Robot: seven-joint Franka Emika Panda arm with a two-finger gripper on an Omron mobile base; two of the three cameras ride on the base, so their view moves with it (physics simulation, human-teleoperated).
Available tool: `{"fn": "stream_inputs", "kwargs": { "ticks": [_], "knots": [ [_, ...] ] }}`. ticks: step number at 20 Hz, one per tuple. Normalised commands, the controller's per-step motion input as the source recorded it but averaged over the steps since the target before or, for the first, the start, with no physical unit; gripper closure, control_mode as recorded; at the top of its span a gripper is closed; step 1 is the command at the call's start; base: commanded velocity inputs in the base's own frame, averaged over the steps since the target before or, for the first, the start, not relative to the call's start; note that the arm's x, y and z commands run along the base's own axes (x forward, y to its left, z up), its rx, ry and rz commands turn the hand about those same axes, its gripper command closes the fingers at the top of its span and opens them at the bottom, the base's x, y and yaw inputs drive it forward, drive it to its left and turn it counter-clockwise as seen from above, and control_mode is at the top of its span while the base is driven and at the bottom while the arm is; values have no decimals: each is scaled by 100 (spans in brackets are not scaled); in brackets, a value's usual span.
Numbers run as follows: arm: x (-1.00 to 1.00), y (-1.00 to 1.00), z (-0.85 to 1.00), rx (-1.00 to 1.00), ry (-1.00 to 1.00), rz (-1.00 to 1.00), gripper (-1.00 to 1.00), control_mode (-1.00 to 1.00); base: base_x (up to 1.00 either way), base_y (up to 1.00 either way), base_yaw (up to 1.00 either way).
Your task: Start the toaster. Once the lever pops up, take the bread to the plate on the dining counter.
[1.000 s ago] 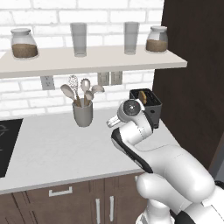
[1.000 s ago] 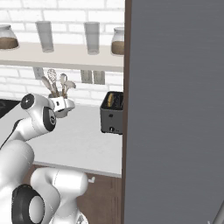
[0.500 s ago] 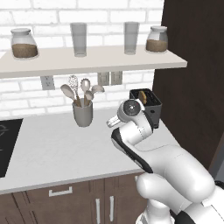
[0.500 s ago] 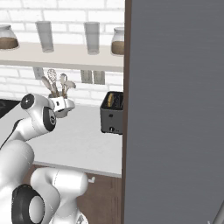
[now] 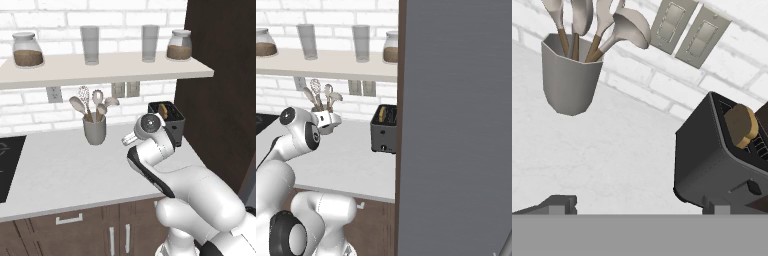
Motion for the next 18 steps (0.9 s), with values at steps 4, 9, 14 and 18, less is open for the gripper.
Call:
{"fn": "stream_inputs", "kwargs": {
  "ticks": [4, 9, 14, 18],
  "knots": [
    [0, 0, 0, 0, 0, 0, -100, -100, 0, 0, 0],
    [0, 0, 0, 0, 0, 0, -100, -100, 0, 0, 0],
    [0, 0, 0, 0, 0, 0, -100, -100, 0, 0, 0],
    [0, 0, 0, 0, 0, 0, -100, -100, 0, 0, 0]
  ]
}}
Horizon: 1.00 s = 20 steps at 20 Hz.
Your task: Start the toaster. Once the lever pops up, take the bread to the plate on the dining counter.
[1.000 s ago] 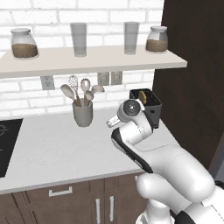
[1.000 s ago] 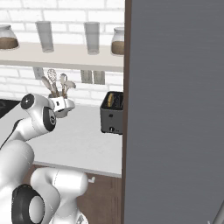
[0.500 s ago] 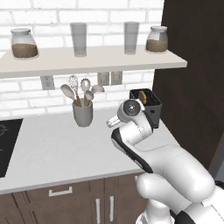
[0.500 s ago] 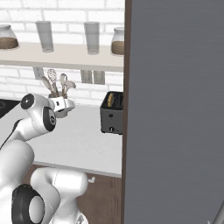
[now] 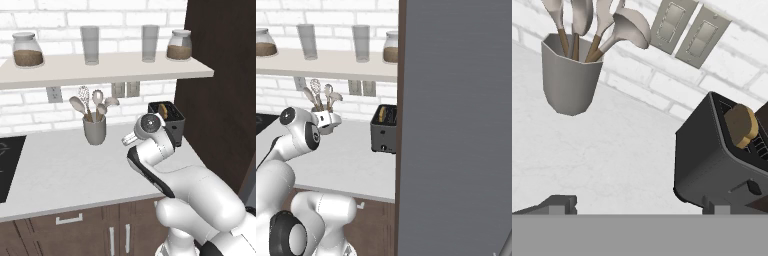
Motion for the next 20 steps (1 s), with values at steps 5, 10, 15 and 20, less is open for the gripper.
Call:
{"fn": "stream_inputs", "kwargs": {
  "ticks": [5, 10, 15, 20],
  "knots": [
    [0, 0, 0, 0, 0, 0, -100, -100, 0, 0, 0],
    [0, 0, 0, 0, 0, 0, -100, -100, 0, 0, 0],
    [0, 0, 0, 0, 0, 0, -100, -100, 0, 0, 0],
    [0, 0, 0, 0, 0, 0, -100, -100, 0, 0, 0]
  ]
}}
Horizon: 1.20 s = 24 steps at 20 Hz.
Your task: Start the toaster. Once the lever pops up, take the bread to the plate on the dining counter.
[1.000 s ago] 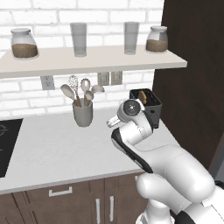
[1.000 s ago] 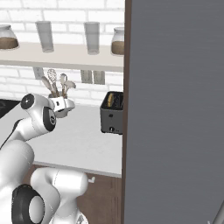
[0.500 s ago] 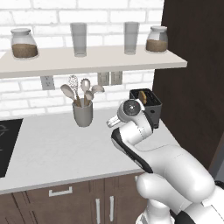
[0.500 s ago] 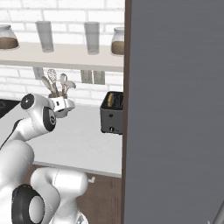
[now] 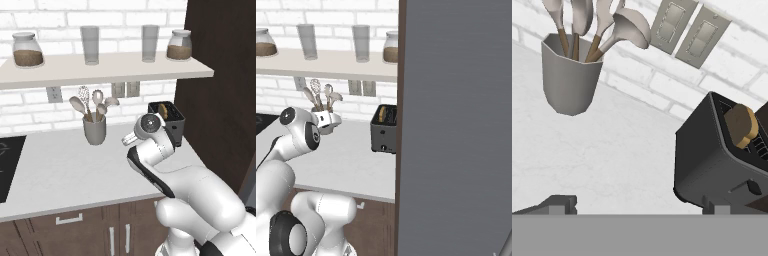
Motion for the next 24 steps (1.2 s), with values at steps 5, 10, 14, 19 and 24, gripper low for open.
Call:
{"fn": "stream_inputs", "kwargs": {
  "ticks": [5, 10, 14, 19, 24],
  "knots": [
    [0, 0, 0, 0, 0, 0, -100, -100, 0, 0, 0],
    [0, 0, 0, 0, 0, 0, -100, -100, 0, 0, 0],
    [0, 0, 0, 0, 0, 0, -100, -100, 0, 0, 0],
    [0, 0, 0, 0, 0, 0, -100, -100, 0, 0, 0],
    [0, 0, 0, 0, 0, 0, -100, -100, 0, 0, 0]
  ]
}}
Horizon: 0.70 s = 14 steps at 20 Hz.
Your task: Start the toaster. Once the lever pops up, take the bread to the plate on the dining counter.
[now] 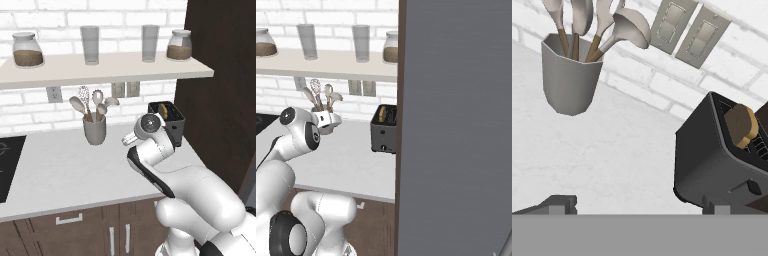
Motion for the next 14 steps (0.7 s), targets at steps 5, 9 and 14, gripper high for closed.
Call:
{"fn": "stream_inputs", "kwargs": {
  "ticks": [5, 9, 14],
  "knots": [
    [0, 0, 0, 0, 0, 0, -100, -100, 0, 0, 0],
    [0, 0, 0, 0, 0, 0, -100, -100, 0, 0, 0],
    [0, 0, 0, 0, 0, 0, -100, -100, 0, 0, 0]
  ]
}}
